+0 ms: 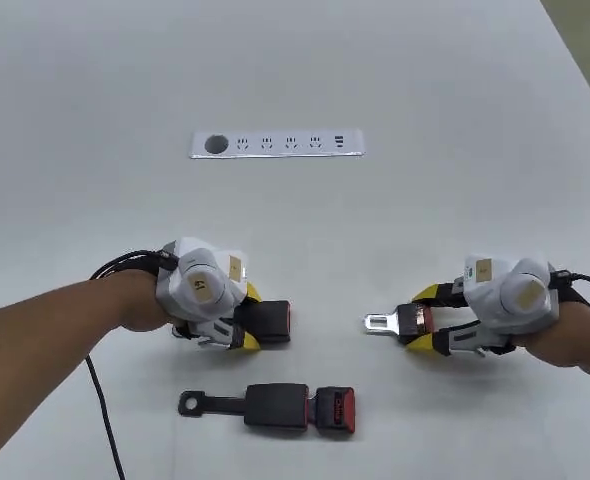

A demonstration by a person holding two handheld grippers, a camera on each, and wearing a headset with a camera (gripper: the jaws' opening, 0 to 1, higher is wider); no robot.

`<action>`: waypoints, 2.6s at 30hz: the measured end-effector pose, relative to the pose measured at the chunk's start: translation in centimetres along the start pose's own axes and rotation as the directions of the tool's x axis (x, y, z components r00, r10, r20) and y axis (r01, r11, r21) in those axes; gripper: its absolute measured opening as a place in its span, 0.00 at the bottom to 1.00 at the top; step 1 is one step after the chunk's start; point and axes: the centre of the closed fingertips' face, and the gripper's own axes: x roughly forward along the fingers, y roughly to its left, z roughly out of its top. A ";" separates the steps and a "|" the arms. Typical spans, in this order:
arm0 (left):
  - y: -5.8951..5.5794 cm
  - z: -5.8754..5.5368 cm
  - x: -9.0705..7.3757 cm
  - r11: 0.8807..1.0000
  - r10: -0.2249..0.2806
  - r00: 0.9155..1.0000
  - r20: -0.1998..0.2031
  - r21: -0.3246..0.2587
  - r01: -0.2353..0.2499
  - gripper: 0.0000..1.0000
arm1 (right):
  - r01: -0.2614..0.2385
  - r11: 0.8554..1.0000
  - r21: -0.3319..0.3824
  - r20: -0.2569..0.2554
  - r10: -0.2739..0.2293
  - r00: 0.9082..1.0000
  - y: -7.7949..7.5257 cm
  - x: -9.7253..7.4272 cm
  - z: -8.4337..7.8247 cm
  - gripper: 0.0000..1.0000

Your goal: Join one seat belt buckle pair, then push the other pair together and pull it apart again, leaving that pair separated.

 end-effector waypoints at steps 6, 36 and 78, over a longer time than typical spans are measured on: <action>0.0 0.0 0.0 1.000 0.001 1.000 -0.001 -0.003 -0.001 0.35 | 0.001 1.000 0.002 -0.003 -0.001 1.000 0.1 -0.3 -0.1 0.35; 0.4 1.3 -1.9 0.950 0.128 0.986 0.111 -0.298 -0.089 0.85 | 0.251 0.917 0.310 0.112 -0.297 0.948 -2.0 -2.1 0.9 0.67; -4.8 0.2 -11.3 0.661 0.571 0.803 0.171 -0.676 -0.326 1.00 | 0.469 0.738 0.486 0.187 -0.611 0.769 3.5 -7.1 4.8 0.93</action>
